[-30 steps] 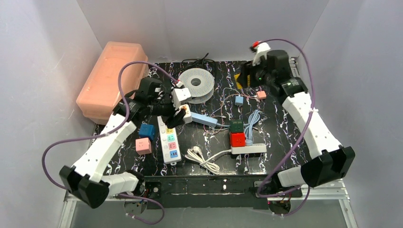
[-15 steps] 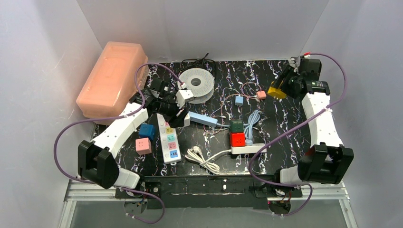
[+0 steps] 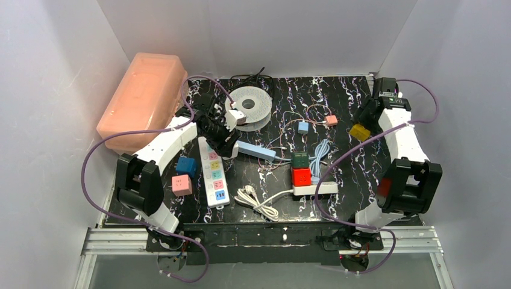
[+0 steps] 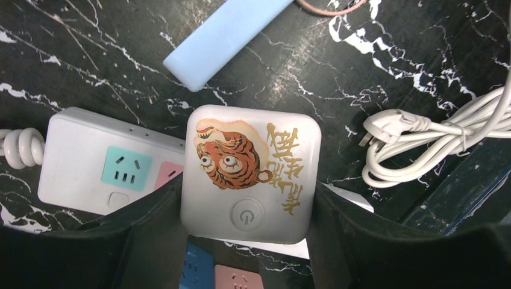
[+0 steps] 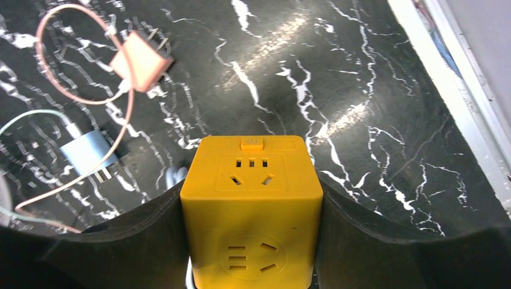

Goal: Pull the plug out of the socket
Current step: Place the socket at the center of the board.

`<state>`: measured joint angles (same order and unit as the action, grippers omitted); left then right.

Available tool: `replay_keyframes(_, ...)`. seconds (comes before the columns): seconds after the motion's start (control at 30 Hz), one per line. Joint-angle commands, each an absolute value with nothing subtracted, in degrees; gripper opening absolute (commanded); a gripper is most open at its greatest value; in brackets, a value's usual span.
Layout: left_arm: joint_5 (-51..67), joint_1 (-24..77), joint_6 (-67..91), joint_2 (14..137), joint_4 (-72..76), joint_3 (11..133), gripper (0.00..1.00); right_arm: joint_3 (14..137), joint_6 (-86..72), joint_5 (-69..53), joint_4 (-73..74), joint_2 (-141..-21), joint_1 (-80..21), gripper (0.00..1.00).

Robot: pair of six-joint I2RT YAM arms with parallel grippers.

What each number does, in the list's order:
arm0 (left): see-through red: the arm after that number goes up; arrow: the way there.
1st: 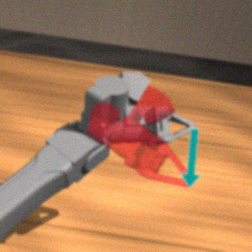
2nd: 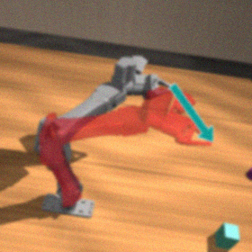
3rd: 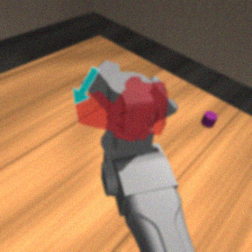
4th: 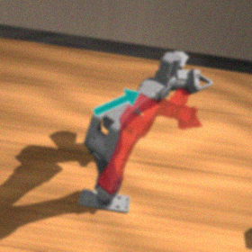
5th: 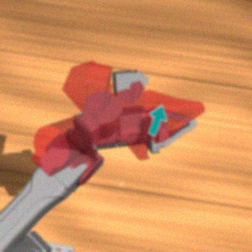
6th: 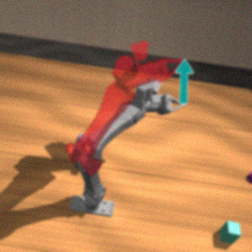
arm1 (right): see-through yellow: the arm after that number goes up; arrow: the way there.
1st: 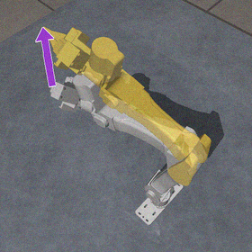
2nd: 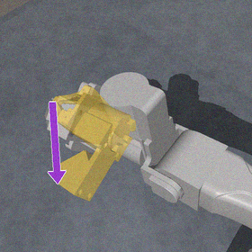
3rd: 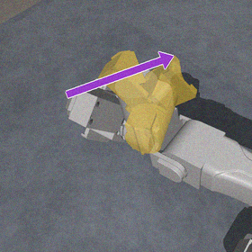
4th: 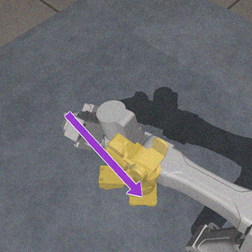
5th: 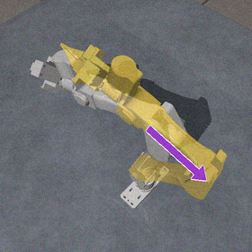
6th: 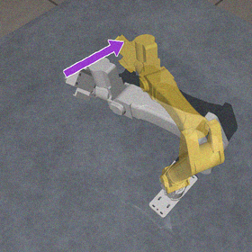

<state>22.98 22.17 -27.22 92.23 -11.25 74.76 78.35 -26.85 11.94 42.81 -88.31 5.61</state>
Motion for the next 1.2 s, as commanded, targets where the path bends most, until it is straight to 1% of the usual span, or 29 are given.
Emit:
replay_keyframes(0.0,21.42,21.71,-27.83,91.51,-17.92,75.06,0.00,81.51,-27.58,16.20,42.61,-89.97,7.32,0.01)
replay_keyframes(0.2,22.93,22.22,-31.33,92.79,-21.27,75.03,0.00,83.23,-29.17,15.08,44.04,-94.32,7.51,0.01)
replay_keyframes(0.37,23.16,24.15,-34.16,92.34,-20.41,71.30,0.00,80.03,-30.27,13.09,42.44,-95.89,7.47,0.01)
replay_keyframes(0.5,22.85,25.82,-34.04,96.26,-19.78,73.99,0.00,80.33,-30.19,10.91,41.97,-97.95,6.76,0.01)
replay_keyframes(0.63,22.09,27.91,-34.49,100.25,-19.22,76.70,0.00,82.45,-30.07,11.38,43.06,-100.67,5.47,0.01)
replay_keyframes(0.87,19.12,28.56,-37.11,103.84,-16.41,74.31,0.00,84.51,-29.11,9.82,43.27,-104.12,5.48,0.01)
replay_keyframes(1.0,17.33,28.57,-38.41,105.63,-16.06,74.84,0.00,85.73,-28.93,9.37,43.13,-106.70,5.45,0.10)
replay_keyframes(1.03,17.06,28.56,-38.55,106.10,-16.74,75.44,0.06,86.31,-28.92,9.44,43.29,-107.42,5.52,0.14)
replay_keyframes(1.07,17.02,28.49,-38.73,106.45,-17.68,76.07,0.16,86.84,-28.92,9.50,43.52,-108.15,5.46,0.19)
replay_keyframes(1.1,17.21,28.41,-39.51,106.67,-19.32,76.69,0.32,87.59,-28.96,9.73,43.82,-108.94,5.45,0.23)
replay_keyframes(1.13,17.30,28.39,-39.81,106.54,-19.72,76.80,0.46,88.23,-28.94,9.62,44.05,-109.78,5.45,0.25)
replay_keyframes(1.17,17.75,28.19,-40.04,105.59,-19.44,76.17,0.65,88.97,-28.77,9.61,44.49,-110.89,5.50,0.28)
